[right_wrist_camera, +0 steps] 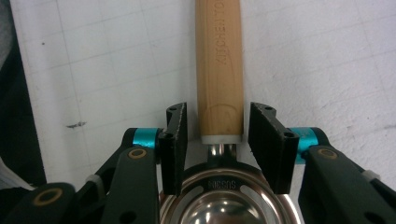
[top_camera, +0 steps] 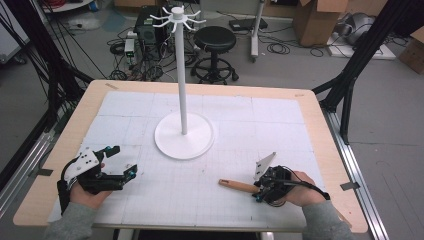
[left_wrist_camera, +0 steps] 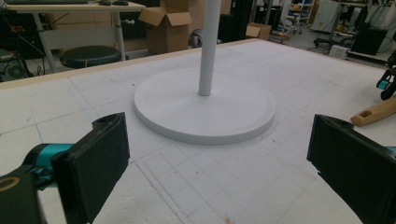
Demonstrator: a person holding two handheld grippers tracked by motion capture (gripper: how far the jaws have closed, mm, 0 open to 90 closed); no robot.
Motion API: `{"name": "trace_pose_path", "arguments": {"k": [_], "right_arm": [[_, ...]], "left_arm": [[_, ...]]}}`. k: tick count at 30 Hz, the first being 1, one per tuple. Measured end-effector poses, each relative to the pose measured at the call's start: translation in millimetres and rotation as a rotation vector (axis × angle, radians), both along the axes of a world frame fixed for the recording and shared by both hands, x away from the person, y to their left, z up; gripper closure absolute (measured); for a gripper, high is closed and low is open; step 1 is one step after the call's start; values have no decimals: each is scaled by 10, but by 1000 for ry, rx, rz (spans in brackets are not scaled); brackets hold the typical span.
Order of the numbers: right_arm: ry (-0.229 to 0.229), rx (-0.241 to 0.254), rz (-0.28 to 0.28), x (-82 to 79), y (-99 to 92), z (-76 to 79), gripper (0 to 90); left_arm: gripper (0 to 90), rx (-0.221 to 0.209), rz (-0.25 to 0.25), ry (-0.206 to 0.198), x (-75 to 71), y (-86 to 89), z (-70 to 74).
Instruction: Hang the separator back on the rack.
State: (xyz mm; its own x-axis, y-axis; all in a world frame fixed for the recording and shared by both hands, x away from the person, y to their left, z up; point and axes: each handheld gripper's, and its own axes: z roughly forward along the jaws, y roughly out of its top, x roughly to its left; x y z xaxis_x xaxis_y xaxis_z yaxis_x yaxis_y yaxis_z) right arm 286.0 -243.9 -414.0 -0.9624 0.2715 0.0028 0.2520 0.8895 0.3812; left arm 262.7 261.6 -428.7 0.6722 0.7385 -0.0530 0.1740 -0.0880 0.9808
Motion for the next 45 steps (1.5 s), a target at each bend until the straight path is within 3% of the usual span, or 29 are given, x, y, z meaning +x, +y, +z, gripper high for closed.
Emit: {"name": "trace_pose_path", "arguments": {"k": [7, 13, 17, 42, 45], "right_arm": [[1, -17, -4, -12, 23, 4, 594], [-4, -75, -4, -35, 97, 26, 629], [8, -52, -12, -23, 72, 14, 637], [14, -46, -6, 2, 37, 22, 676], [-3, -51, -6, 11, 28, 30, 678]], "left_arm": [[63, 2, 0, -4, 0, 5, 1], [62, -1, 5, -10, -5, 11, 6], [63, 0, 2, -9, -2, 8, 3], [63, 4, -2, 1, 0, 3, -1], [63, 4, -5, 4, 2, -1, -4]]}}
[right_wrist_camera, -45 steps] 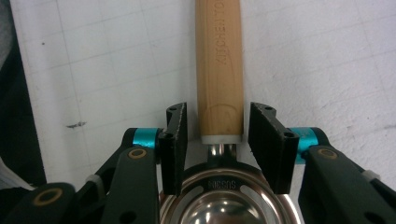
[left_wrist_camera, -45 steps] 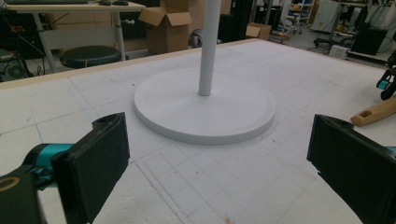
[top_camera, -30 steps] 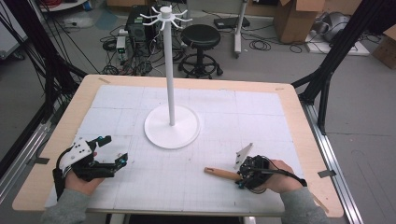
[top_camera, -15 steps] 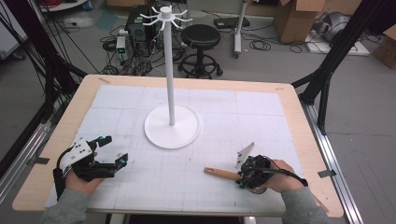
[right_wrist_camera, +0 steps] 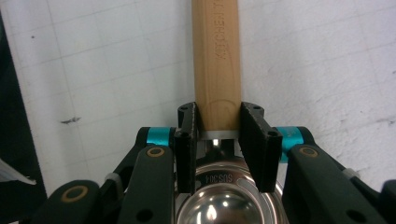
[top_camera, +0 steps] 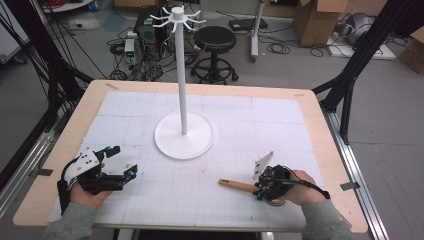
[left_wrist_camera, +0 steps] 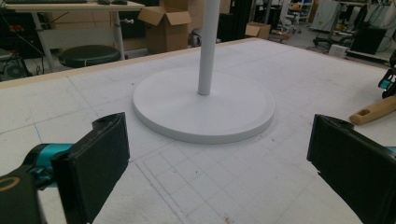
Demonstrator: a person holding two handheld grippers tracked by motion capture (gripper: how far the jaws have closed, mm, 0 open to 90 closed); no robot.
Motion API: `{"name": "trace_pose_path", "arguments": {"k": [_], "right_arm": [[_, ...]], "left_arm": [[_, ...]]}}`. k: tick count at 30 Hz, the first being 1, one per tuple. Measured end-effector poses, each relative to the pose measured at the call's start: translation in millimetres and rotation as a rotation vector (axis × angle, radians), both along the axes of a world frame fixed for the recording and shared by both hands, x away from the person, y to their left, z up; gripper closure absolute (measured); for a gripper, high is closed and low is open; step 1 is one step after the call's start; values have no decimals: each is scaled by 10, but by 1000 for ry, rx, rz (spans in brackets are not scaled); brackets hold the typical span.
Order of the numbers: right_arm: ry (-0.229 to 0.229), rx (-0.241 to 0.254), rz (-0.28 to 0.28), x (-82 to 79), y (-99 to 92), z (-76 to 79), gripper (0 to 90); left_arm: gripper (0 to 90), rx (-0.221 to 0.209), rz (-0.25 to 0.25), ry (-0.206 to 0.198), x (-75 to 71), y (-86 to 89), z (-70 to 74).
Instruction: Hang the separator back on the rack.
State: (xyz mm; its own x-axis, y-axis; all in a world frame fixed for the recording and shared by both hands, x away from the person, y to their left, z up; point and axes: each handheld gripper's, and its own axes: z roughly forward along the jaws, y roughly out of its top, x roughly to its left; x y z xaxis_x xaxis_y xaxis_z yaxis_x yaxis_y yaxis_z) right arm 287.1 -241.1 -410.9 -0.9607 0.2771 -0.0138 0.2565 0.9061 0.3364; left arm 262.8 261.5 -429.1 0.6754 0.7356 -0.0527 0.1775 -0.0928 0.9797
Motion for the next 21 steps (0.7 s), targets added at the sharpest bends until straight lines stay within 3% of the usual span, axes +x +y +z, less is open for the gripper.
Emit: {"name": "trace_pose_path", "arguments": {"k": [21], "right_arm": [[4, 31, -13, 8, -42, -14, 696]], "left_arm": [[63, -2, 0, 0, -1, 6, 1]]}}
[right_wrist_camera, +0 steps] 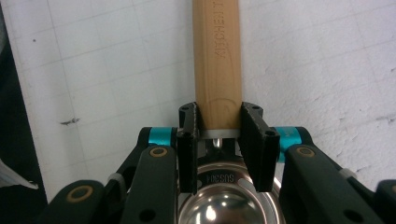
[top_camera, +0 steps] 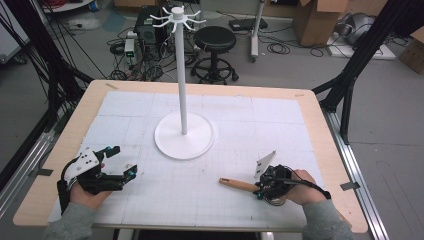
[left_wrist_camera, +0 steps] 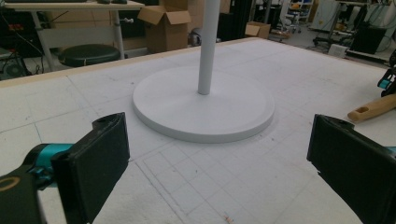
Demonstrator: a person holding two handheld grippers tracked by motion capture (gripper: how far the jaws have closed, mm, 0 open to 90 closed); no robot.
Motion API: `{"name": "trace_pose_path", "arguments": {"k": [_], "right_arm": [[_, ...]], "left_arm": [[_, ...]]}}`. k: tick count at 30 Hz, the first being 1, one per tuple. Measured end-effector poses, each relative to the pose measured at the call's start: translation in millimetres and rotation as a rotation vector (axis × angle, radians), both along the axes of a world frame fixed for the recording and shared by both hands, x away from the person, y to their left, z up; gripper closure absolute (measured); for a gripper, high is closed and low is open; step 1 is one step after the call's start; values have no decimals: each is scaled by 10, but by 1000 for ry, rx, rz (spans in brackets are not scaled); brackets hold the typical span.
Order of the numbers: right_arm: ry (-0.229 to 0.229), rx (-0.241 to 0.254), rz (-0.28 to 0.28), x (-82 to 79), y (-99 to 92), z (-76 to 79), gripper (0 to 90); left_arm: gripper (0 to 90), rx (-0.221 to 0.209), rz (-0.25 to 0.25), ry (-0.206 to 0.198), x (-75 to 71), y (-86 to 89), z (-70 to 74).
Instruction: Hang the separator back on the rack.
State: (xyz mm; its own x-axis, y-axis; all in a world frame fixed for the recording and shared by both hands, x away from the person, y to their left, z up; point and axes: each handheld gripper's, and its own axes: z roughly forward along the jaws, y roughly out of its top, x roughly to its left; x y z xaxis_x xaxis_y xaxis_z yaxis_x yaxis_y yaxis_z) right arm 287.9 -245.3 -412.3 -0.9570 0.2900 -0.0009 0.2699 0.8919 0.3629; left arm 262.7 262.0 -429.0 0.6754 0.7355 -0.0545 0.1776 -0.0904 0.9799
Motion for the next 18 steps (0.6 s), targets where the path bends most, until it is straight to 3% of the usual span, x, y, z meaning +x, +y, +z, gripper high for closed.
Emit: {"name": "trace_pose_path", "arguments": {"k": [18], "right_arm": [[-41, 85, -9, -9, -54, 109, 697]], "left_arm": [[63, -1, 0, 2, -1, -2, -1]]}}
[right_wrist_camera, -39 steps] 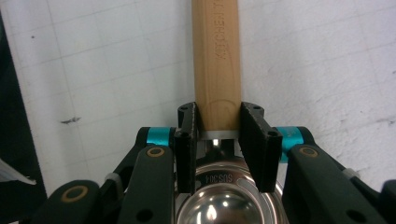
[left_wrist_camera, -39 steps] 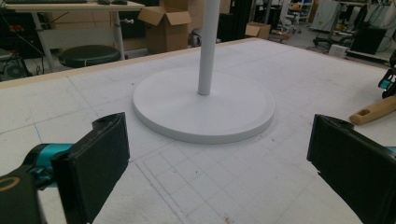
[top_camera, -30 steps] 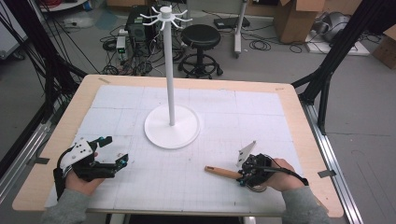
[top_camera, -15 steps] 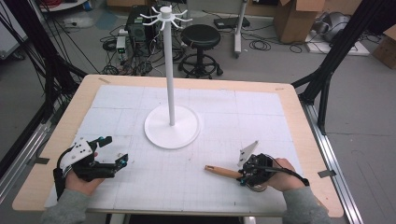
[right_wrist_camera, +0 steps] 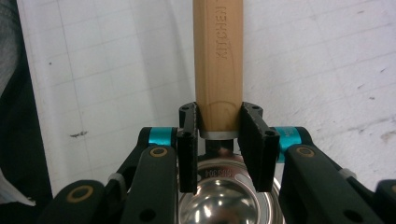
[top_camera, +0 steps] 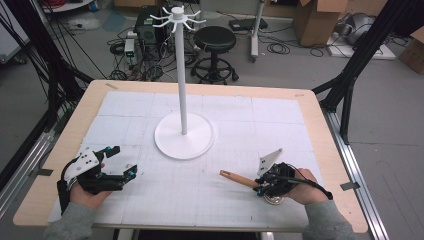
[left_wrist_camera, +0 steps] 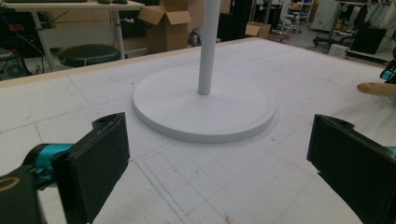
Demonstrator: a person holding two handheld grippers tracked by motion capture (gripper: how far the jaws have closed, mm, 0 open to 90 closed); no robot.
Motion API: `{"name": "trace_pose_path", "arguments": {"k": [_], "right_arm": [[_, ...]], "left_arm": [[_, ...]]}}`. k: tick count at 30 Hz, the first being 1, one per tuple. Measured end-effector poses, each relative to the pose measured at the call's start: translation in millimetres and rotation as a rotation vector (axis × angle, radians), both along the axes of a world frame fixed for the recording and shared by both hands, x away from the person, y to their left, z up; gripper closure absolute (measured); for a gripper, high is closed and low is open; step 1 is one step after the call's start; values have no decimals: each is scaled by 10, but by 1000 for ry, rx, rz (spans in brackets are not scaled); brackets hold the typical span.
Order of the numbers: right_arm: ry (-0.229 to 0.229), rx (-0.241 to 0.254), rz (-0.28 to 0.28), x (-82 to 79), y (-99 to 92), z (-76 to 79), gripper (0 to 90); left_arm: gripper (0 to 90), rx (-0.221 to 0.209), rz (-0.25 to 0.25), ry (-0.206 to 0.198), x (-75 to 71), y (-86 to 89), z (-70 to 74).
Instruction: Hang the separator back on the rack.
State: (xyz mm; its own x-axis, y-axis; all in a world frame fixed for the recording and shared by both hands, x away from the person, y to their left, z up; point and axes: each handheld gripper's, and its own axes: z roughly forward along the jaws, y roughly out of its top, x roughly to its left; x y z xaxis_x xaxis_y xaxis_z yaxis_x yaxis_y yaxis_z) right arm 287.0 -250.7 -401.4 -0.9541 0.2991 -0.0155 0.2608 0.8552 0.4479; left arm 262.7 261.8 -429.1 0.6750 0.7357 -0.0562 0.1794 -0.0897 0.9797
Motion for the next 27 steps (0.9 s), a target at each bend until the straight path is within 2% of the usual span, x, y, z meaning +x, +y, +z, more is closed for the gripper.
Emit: {"name": "trace_pose_path", "arguments": {"k": [6, 14, 18, 22, 27], "right_arm": [[-6, 32, -9, -2, -29, 62, 697], [-32, 109, -27, -12, -78, 152, 697], [-37, 168, -34, -6, -102, 195, 696], [-69, 223, -60, 4, -131, 233, 697], [-85, 289, -81, 12, -177, 274, 696]], "left_arm": [[63, 2, 0, -3, -2, 6, 4], [63, 0, 0, -3, -6, 5, 7], [63, 0, -1, -3, -4, 5, 6], [63, 0, 0, -3, -6, 7, 7], [63, 0, 0, -3, -6, 6, 7]]}}
